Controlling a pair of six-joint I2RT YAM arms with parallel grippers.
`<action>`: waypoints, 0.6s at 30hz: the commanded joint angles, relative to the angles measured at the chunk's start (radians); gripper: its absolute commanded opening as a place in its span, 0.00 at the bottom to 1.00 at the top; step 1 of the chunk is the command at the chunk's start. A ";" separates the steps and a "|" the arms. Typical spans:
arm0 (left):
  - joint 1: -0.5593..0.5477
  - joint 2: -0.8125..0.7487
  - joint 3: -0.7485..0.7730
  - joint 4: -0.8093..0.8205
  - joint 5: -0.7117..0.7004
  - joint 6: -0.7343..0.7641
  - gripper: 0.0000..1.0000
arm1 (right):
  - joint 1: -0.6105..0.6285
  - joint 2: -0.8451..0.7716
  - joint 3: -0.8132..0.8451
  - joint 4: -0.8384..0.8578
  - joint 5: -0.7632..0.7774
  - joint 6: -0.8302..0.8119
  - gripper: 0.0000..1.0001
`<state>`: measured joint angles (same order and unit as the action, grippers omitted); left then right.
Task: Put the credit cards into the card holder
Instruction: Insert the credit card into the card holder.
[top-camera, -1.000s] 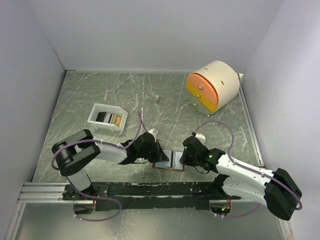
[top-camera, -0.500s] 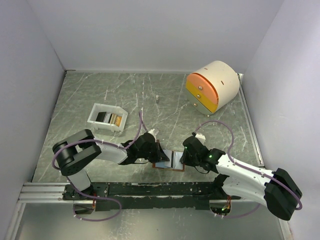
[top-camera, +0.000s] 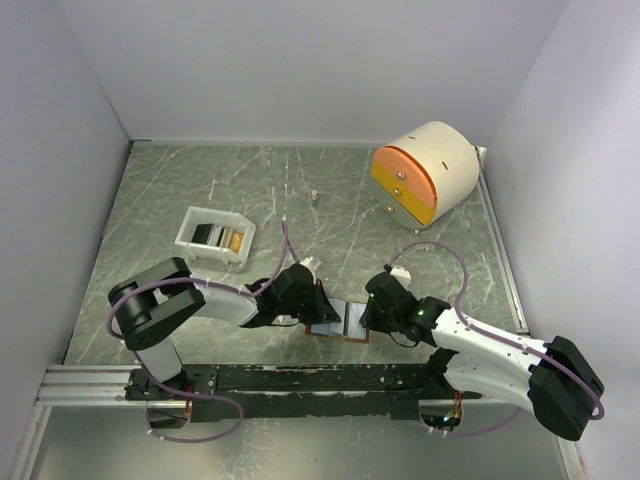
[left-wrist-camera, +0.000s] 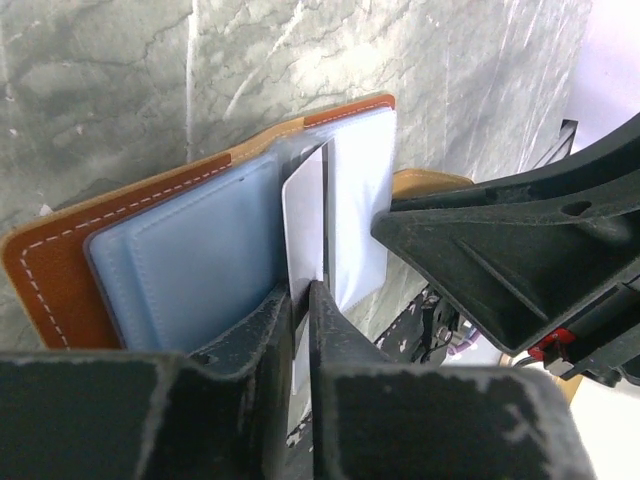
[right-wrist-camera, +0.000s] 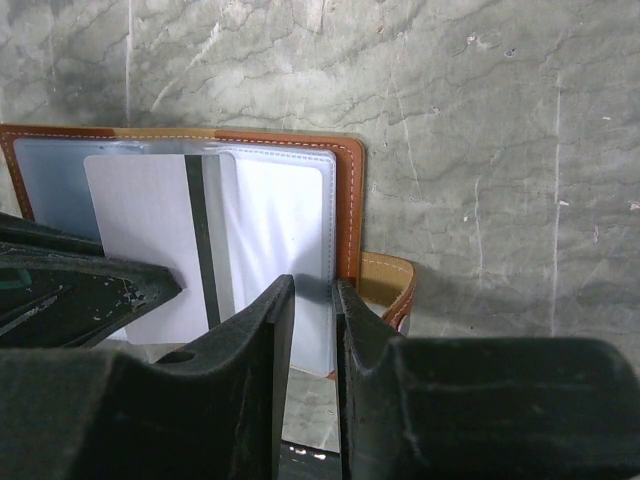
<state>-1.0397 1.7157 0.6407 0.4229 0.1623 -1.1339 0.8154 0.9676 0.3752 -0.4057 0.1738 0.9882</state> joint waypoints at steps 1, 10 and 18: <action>-0.020 0.038 0.001 -0.076 -0.004 0.017 0.26 | 0.002 0.006 -0.007 0.037 0.001 0.008 0.22; -0.020 -0.058 0.049 -0.288 -0.131 0.052 0.49 | 0.002 -0.006 -0.013 0.033 0.003 0.010 0.21; -0.020 -0.095 0.042 -0.350 -0.171 0.031 0.53 | 0.003 -0.003 -0.007 0.034 0.004 0.008 0.21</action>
<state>-1.0565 1.6405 0.6819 0.2001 0.0639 -1.1156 0.8158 0.9688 0.3725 -0.3862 0.1692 0.9897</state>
